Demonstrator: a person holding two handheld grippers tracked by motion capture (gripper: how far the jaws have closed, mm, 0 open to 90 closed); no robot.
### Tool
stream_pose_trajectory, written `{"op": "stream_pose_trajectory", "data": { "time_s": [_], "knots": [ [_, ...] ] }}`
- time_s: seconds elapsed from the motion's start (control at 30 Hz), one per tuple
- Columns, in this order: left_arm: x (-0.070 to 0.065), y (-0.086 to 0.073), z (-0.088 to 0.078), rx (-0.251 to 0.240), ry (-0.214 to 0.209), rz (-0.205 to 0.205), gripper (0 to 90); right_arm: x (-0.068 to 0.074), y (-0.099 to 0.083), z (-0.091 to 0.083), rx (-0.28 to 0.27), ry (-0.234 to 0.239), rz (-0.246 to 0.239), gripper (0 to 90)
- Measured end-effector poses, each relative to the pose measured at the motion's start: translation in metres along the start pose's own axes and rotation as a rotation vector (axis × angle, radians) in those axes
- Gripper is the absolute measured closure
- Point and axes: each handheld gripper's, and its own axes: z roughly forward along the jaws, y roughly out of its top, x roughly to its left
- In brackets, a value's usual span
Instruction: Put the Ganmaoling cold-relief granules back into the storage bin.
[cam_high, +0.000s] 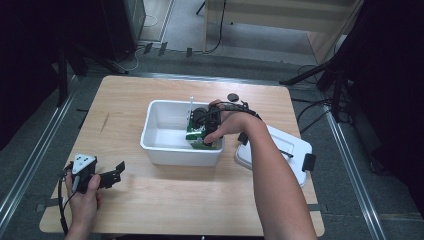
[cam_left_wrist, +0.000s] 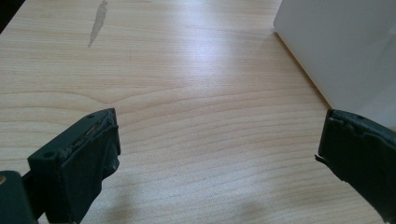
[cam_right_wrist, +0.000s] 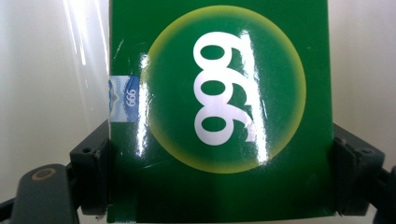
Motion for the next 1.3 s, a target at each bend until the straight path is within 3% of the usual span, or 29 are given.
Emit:
{"op": "stream_pose_trajectory", "data": {
  "time_s": [0.27, 0.67, 0.87, 1.3],
  "knots": [
    [0.0, 0.0, 0.0, 0.001, -0.001, 0.001, 0.0, 0.001, 0.002, 0.002, 0.015, -0.018, -0.015, 14.2],
    [-0.001, 0.0, 0.001, 0.002, 0.002, 0.005, 0.0, -0.003, -0.006, -0.004, -0.015, -0.007, 0.037, 11.8],
    [-0.001, 0.0, 0.001, 0.003, 0.005, 0.007, 0.0, -0.006, -0.012, -0.025, -0.102, -0.009, 0.061, 11.8],
    [-0.001, 0.0, 0.001, 0.002, 0.006, 0.013, 0.0, -0.007, -0.023, -0.058, -0.158, -0.022, 0.089, 12.0]
  ]
}}
